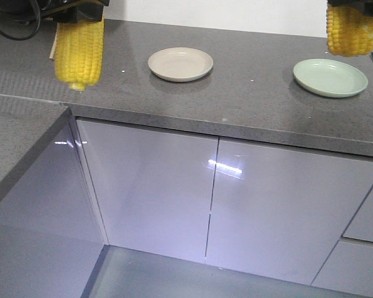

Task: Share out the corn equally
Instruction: 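Turn the base away from the pot toward the other counter, then drive the base along the counter toward the empty plates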

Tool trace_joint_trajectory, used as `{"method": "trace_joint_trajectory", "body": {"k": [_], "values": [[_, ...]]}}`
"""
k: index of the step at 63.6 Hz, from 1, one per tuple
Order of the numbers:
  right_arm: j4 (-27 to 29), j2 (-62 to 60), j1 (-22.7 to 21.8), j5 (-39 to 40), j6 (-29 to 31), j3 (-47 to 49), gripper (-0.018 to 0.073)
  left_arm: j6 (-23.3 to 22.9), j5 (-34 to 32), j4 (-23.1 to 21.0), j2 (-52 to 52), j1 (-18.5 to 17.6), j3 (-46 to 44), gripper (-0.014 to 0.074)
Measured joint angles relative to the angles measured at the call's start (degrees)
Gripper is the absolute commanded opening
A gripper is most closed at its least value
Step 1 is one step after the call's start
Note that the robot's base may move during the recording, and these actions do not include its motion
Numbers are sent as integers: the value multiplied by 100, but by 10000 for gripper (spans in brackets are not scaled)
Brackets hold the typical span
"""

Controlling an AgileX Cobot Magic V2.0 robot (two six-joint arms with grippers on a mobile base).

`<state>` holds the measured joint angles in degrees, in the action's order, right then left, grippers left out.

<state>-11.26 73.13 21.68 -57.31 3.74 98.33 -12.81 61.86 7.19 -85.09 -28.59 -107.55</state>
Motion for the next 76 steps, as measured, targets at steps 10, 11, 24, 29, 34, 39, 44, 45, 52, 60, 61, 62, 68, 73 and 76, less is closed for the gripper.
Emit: {"method": "trace_joint_trajectory", "body": {"k": [10,11,24,29,34,39,44,45,52,60,61,62,68,73,76], "values": [[0,0,0,0,0,0,-5,0,0,0,0,0,0,-6],[0,0,0,0,0,0,-5,0,0,0,0,0,0,-6],[0,0,0,0,0,0,-5,0,0,0,0,0,0,-6],[0,0,0,0,0,0,-5,0,0,0,0,0,0,-6],[0,0,0,0,0,0,-5,0,0,0,0,0,0,-6],[0,0,0,0,0,0,-5,0,0,0,0,0,0,-6],[0,0,0,0,0,0,-5,0,0,0,0,0,0,-6],[0,0,0,0,0,0,-5,0,0,0,0,0,0,-6],[0,0,0,0,0,0,-5,0,0,0,0,0,0,-6],[0,0,0,0,0,0,-5,0,0,0,0,0,0,-6],[0,0,0,0,0,0,-5,0,0,0,0,0,0,-6],[0,0,0,0,0,0,-5,0,0,0,0,0,0,-6],[0,0,0,0,0,0,-5,0,0,0,0,0,0,-6],[0,0,0,0,0,0,-5,0,0,0,0,0,0,-6],[0,0,0,0,0,0,-5,0,0,0,0,0,0,-6]]}}
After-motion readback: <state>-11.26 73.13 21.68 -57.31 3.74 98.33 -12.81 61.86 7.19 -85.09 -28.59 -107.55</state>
